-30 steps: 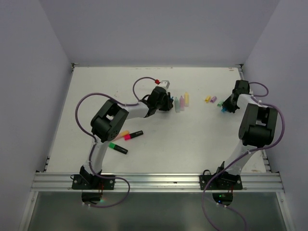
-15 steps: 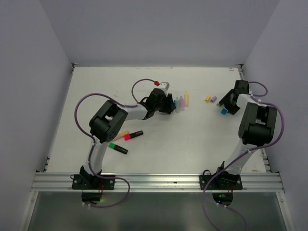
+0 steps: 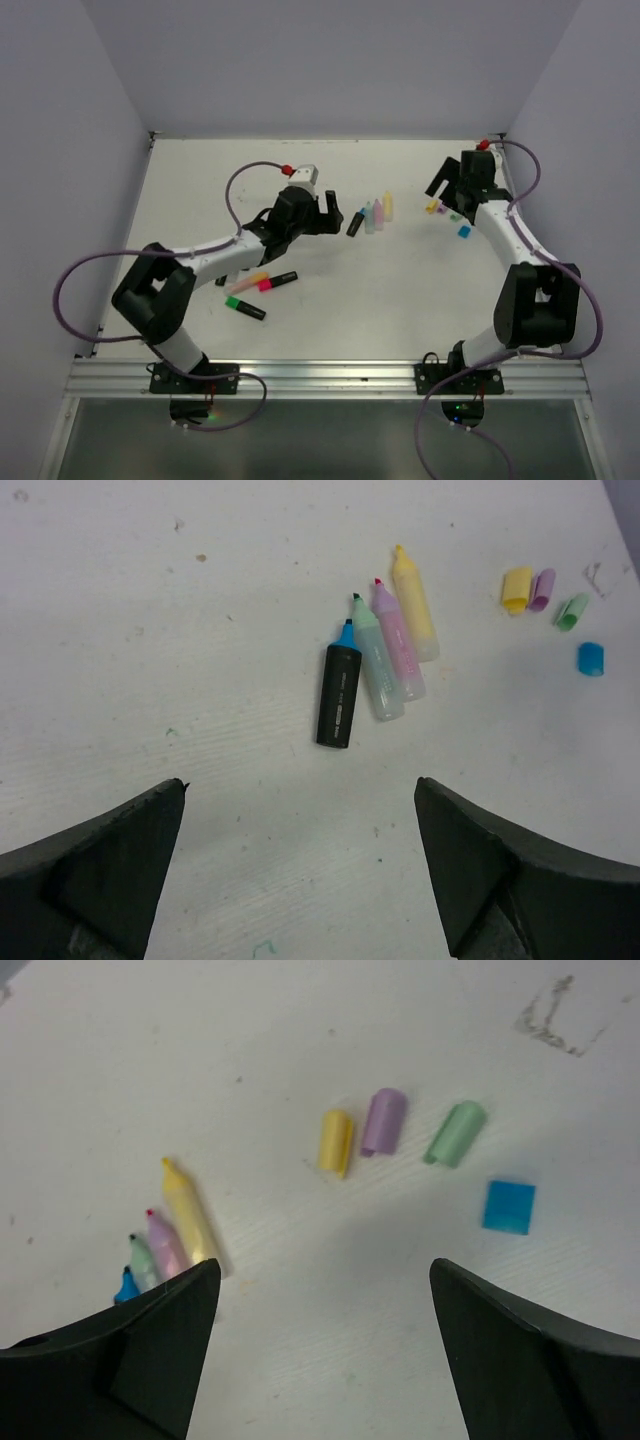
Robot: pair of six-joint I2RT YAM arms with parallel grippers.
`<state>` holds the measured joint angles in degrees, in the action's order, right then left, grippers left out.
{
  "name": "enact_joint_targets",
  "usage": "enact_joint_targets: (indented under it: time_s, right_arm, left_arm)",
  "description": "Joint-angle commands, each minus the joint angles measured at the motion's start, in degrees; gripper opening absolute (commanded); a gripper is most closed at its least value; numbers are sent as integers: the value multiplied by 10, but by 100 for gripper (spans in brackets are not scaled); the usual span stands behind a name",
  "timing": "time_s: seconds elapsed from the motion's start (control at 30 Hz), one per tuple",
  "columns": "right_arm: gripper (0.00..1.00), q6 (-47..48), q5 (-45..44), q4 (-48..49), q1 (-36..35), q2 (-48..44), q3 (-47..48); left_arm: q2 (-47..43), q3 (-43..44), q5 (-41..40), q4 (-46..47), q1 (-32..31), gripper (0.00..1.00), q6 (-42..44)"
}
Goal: Open the pen caps
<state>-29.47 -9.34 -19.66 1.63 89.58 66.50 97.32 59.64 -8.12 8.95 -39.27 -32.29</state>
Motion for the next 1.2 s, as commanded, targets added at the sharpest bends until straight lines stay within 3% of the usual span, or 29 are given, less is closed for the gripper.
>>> enact_joint_targets:
  time_s: [0.0, 0.13, 0.37, 0.5, 0.67, 0.8, 1.0, 1.07, 1.17]
  right_arm:
    - [91, 7, 3, 6, -56, -53, -29]
    - [93, 42, 71, 1, -140, -72, -25]
    - [90, 86, 214, 34, -270, -57, -51]
    - [88, 75, 201, 40, -330, -5, -52]
    - [87, 52, 212, 73, -334, 8, -55]
    - [87, 44, 224, 84, -339, 25, -45]
    - [85, 42, 240, 93, -377, 106, 12]
    - [81, 21, 248, 106, -385, 137, 31]
    - [67, -28, 283, 160, -387, 162, 31]
  left_arm:
    - [-84, -76, -54, -36, 4, 100, -33]
    - [-187, -145, -68, -53, 8, 100, -77]
    - [-280, -186, -93, -187, 24, 100, -144]
    - [-354, -239, -85, -199, 24, 100, -194]
    - [-404, -302, -17, -214, 19, 88, -256]
    - [-434, -355, -33, -219, -19, 89, -325]
    - [-454, -385, -55, -215, -24, 88, -361]
    - [-448, -387, -66, -214, -24, 87, -364]
    - [-440, -394, -74, -201, -24, 87, -370]
